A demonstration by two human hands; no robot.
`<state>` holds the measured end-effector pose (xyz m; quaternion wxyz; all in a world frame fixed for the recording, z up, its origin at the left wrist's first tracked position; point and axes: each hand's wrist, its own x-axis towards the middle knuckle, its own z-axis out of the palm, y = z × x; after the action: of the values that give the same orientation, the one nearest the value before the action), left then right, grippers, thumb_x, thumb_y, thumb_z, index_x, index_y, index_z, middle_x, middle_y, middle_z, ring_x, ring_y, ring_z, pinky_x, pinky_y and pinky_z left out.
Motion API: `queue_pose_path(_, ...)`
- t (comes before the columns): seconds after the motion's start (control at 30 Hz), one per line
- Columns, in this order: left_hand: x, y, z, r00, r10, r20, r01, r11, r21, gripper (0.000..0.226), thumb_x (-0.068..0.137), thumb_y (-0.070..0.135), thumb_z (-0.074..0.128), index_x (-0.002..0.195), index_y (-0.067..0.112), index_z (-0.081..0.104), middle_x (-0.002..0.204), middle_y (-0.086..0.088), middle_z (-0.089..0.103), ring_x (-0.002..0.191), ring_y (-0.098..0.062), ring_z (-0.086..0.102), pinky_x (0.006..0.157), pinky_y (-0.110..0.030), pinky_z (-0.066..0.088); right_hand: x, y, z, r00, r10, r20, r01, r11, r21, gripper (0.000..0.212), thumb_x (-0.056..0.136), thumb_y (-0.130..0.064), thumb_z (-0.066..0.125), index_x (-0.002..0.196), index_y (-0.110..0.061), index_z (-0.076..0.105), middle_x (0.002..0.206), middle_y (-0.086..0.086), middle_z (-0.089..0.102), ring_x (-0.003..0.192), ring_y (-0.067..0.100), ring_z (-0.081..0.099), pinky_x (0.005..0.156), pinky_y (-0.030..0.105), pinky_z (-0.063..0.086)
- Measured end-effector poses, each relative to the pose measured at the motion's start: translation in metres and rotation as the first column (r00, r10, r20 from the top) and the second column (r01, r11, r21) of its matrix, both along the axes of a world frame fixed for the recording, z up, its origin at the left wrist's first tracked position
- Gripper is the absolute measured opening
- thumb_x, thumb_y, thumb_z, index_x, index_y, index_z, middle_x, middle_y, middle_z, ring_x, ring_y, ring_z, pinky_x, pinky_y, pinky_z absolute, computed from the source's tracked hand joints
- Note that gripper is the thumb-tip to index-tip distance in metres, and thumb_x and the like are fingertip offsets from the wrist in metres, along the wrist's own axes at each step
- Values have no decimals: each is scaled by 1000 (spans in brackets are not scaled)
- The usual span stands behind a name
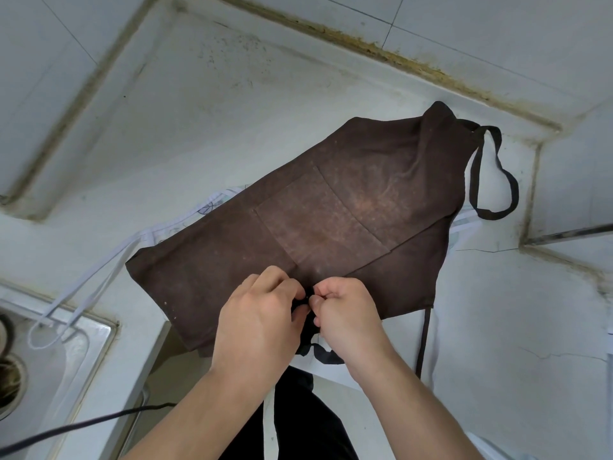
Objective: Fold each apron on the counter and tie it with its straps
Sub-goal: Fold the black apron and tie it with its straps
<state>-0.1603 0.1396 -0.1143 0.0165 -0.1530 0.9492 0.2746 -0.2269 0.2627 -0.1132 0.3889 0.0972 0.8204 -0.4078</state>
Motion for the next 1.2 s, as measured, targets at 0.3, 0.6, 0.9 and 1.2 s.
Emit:
queue_pose_path(0.3, 0, 3, -5, 1000, 29, 11, -30, 996, 87, 17, 82, 16, 83, 80, 28, 71, 88, 16, 59, 67, -13, 56, 53, -35, 51, 0, 2, -4, 997, 41, -71, -39, 999, 21, 17, 99, -12, 60, 92, -23, 71, 76, -8, 66, 69, 6, 62, 60, 16, 43)
queue_pose_path(0.6, -2, -5, -39, 949, 235, 208, -306, 845, 439, 32, 81, 1, 81, 68, 25, 65, 84, 9, 64, 78, -12, 65, 68, -12, 46, 16, 3, -23, 974, -75, -212, 67, 997, -45, 31, 93, -3, 64, 94, -31, 53, 83, -6, 64, 76, 10, 62, 74, 33, 54)
queue_pose_path(0.9, 0, -18, -52, 868, 306, 392, -480, 722, 499, 24, 83, 5, 81, 69, 19, 68, 81, 10, 66, 71, -16, 64, 70, -20, 46, 25, 7, -37, 952, -89, -293, 103, 994, 31, 34, 92, 4, 59, 91, -29, 48, 79, -7, 57, 75, 7, 57, 72, 33, 52)
queue_pose_path(1.2, -1, -23, -50, 834, 237, 499, -506, 688, 519, 16, 89, 14, 74, 78, 26, 71, 77, 2, 74, 80, -22, 74, 89, -44, 60, 22, 17, -40, 957, -85, -276, 80, 996, -30, 26, 98, -6, 61, 91, -31, 59, 81, -7, 64, 77, 7, 62, 72, 26, 54)
